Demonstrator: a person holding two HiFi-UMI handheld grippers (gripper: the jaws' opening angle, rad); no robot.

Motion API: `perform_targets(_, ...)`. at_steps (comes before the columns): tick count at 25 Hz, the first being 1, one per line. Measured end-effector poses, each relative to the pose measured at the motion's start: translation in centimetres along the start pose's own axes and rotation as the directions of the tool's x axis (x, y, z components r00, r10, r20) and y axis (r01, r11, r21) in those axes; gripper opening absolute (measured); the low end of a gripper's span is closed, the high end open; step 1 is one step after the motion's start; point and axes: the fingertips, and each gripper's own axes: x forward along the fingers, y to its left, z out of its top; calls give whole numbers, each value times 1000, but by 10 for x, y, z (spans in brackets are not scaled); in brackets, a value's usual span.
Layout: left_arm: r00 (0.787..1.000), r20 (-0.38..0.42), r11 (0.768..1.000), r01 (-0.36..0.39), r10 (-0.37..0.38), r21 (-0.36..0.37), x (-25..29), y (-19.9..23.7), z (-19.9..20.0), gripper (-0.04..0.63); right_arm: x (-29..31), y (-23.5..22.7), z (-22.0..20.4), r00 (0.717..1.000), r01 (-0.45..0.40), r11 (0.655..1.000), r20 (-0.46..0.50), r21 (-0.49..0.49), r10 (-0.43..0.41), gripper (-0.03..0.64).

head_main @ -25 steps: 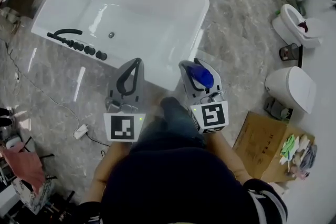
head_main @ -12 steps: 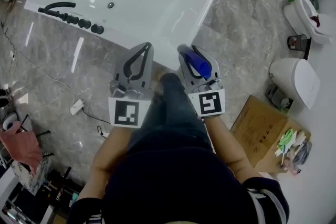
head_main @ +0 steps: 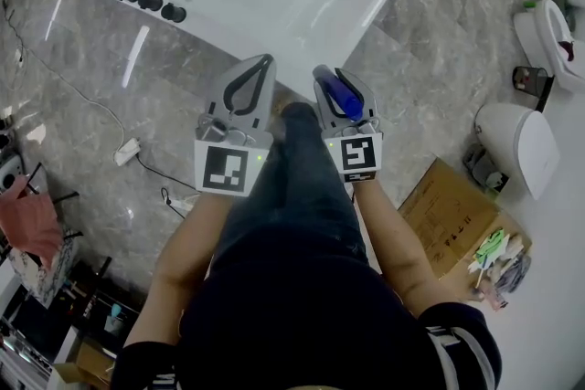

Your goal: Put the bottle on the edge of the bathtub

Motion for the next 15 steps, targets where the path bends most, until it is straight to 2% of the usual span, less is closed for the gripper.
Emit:
perform_targets(7, 998, -52, 1000, 22, -22, 2, 4, -10, -30, 0, 22, 6, -52, 994, -46, 999, -102, -26, 43, 161)
perform_targets(15, 995, -97, 1000, 19, -19, -5, 0, -15, -48, 0, 34, 13, -91, 982, -93, 995, -171, -37, 85, 161)
